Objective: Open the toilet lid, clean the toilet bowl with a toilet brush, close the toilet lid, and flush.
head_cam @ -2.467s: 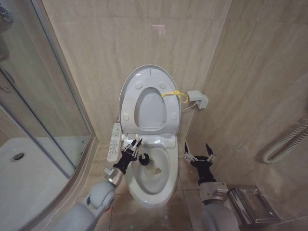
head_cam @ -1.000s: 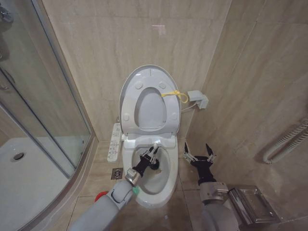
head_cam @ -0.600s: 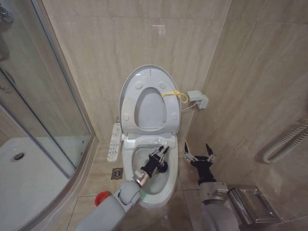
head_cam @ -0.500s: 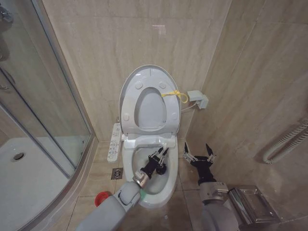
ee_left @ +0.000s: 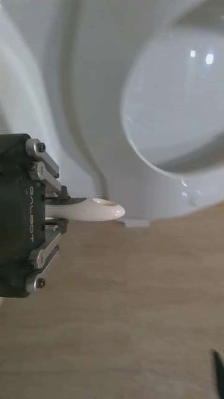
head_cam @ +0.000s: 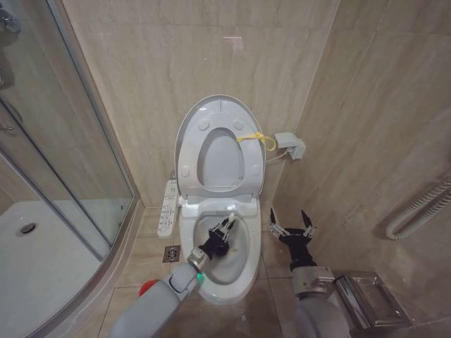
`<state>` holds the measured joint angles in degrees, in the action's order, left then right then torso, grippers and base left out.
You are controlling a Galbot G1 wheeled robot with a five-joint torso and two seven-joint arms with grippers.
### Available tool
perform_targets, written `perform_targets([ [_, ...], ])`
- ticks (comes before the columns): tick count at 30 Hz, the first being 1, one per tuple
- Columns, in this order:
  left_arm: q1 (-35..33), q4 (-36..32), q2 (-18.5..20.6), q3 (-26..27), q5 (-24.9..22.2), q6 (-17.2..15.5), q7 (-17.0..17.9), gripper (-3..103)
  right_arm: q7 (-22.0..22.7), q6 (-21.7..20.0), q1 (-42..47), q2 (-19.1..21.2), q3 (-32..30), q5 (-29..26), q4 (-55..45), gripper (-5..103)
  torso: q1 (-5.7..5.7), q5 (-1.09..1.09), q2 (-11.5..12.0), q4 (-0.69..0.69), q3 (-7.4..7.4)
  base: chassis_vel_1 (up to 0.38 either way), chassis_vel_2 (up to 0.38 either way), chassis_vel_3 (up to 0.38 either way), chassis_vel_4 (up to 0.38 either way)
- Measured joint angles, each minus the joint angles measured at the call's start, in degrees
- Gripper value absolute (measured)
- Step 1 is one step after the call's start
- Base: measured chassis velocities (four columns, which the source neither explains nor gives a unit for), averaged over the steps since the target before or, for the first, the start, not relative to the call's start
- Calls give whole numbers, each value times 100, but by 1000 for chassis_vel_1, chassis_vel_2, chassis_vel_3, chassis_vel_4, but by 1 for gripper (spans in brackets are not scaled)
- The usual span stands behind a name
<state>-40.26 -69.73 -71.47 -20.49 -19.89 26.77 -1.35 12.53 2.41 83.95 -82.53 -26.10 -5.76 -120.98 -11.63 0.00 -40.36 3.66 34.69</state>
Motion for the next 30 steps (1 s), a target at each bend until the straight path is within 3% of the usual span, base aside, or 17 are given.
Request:
perform_targets([
  [6,-55,-586,-11,-143,18,-16,-5,19,0,0,0,0,0,0,0,100,0,0,0,2,-1,0,0,0,0],
  [19,48,184,82,-12,41,51,-142,19,0,0,0,0,0,0,0,100,0,-1,0,0,0,0,0,0,0],
  [27,10,-272,32,-63,48,292,-235,19,0,0,0,0,0,0,0,100,0,-1,0,2,0,0,0,0,0],
  [30,-7,-164,-29,-140,136,361,-207,19,0,0,0,0,0,0,0,100,0,-1,0,2,-1,0,0,0,0],
])
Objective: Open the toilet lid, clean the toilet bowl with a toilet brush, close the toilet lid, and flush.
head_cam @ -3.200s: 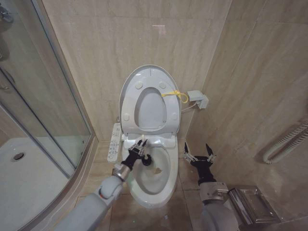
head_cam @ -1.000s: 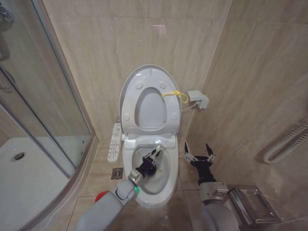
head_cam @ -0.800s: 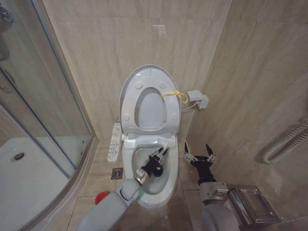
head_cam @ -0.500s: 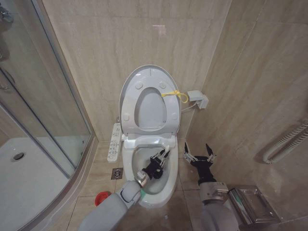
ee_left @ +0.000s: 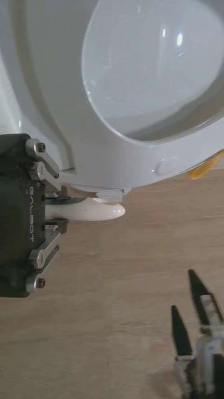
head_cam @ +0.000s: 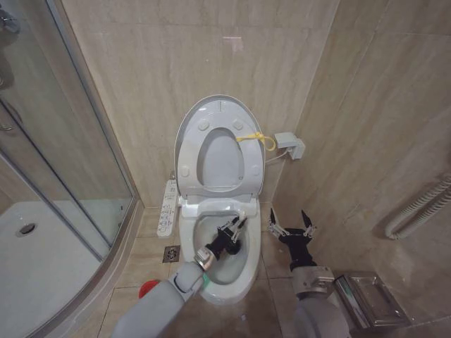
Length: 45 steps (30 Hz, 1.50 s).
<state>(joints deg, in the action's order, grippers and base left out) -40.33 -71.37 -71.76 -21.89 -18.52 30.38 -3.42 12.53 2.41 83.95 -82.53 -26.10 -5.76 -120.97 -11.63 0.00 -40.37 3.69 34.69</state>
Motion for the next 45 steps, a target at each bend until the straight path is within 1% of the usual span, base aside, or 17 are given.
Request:
perform_targets([
  [1,0,0,0,0,0,0,0,19,0,0,0,0,0,0,0,100,0,0,0,0,0,0,0,0,0],
  [3,27,261,-24,-13,43,-11,19,19,0,0,0,0,0,0,0,100,0,0,0,-3,0,0,0,0,0],
  [8,169,722,-12,47,49,-24,-5,19,0,0,0,0,0,0,0,100,0,0,0,-2,0,0,0,0,0],
  [10,180,718,4,77,50,-23,-6,19,0,0,0,0,0,0,0,100,0,0,0,-2,0,0,0,0,0],
  [14,162,428,34,112,50,27,-8,19,0,0,0,0,0,0,0,100,0,0,0,-3,0,0,0,0,0],
  [17,69,28,-5,60,-20,105,-34,19,0,0,0,0,0,0,0,100,0,0,0,0,0,0,0,0,0],
  [19,41,11,-19,41,-30,115,-67,19,0,0,0,0,0,0,0,100,0,0,0,0,0,0,0,0,0],
  [22,22,113,-38,40,26,130,-116,19,0,0,0,0,0,0,0,100,0,0,0,0,0,0,0,0,0],
  [23,32,360,-46,55,64,168,-148,19,0,0,0,0,0,0,0,100,0,0,0,-2,0,0,0,0,0],
  [26,141,776,-33,140,25,275,-199,19,0,0,0,0,0,0,0,100,0,0,0,-3,0,0,0,0,0],
  [29,165,784,-26,172,6,300,-208,19,0,0,0,0,0,0,0,100,0,1,1,-3,0,0,0,0,0],
  [35,137,259,-91,142,-56,323,-192,19,0,0,0,0,0,0,0,100,0,0,0,0,0,0,0,0,0],
  [37,118,223,-118,88,-131,325,-214,19,0,0,0,0,0,0,0,100,0,0,0,0,0,0,0,0,0],
  [39,95,326,-176,14,-281,337,-277,19,0,0,0,0,0,0,0,100,0,1,0,-1,0,0,0,0,0],
  [42,89,507,-202,-10,-334,331,-295,19,0,0,0,0,0,0,0,100,0,0,0,-2,0,0,0,0,0],
  [44,98,624,-211,-4,-324,327,-298,19,0,0,0,0,0,0,0,100,0,1,0,-2,0,0,0,0,0],
  [45,131,802,-218,27,-248,322,-299,19,0,0,0,0,0,0,0,100,0,0,0,-1,0,0,0,0,0],
])
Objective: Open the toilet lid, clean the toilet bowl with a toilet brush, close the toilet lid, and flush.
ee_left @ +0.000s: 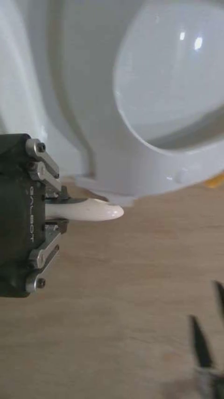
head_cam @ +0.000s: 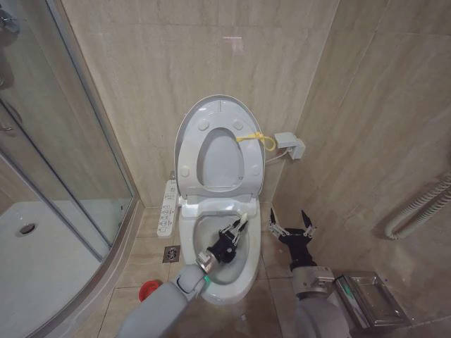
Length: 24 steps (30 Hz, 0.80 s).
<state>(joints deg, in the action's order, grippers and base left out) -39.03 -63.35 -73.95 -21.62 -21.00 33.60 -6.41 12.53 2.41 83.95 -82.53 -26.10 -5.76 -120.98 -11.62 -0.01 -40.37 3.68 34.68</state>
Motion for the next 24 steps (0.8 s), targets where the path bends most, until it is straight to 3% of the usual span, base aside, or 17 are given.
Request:
perform_targets([
  [4,78,160,-29,148,418,13,34,19,0,0,0,0,0,0,0,100,-1,1,1,-3,1,0,0,0,0],
  [14,-109,-624,-46,-1,418,-5,76,19,0,0,0,0,0,0,0,100,0,1,0,0,0,0,0,0,0],
  [24,4,271,-7,271,449,181,-46,19,0,0,0,0,0,0,0,100,0,0,1,-2,1,0,0,0,0],
])
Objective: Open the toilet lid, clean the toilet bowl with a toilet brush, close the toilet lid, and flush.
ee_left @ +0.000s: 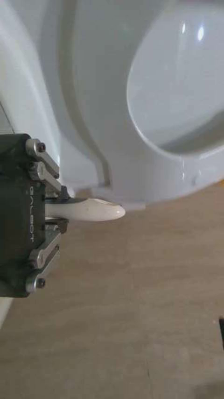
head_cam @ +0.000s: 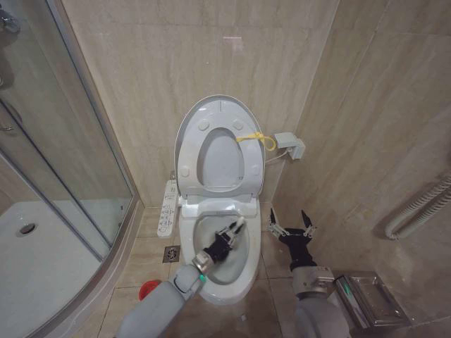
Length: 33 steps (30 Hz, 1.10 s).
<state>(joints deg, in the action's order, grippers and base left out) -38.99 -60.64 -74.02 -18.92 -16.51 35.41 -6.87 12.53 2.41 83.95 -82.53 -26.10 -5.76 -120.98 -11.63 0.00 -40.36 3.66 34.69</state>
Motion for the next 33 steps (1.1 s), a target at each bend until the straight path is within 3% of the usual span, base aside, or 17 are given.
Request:
perform_targets([
  [5,-152,-469,17,245,92,5,133,19,0,0,0,0,0,0,0,100,0,0,0,2,0,0,0,0,0],
  [11,-514,-1543,-6,446,393,-283,510,19,0,0,0,0,0,0,0,100,0,0,0,2,0,0,0,0,0],
  [15,-660,-2005,32,421,532,-382,583,19,0,0,0,0,0,0,0,100,0,1,0,2,0,0,0,0,0],
  [26,-881,-2282,70,541,722,-403,645,19,0,0,0,0,0,0,0,100,0,0,0,2,0,0,0,0,0],
  [33,-1415,-3124,333,1136,861,-541,738,19,0,0,0,0,0,0,0,100,0,-1,0,0,0,0,0,0,0],
])
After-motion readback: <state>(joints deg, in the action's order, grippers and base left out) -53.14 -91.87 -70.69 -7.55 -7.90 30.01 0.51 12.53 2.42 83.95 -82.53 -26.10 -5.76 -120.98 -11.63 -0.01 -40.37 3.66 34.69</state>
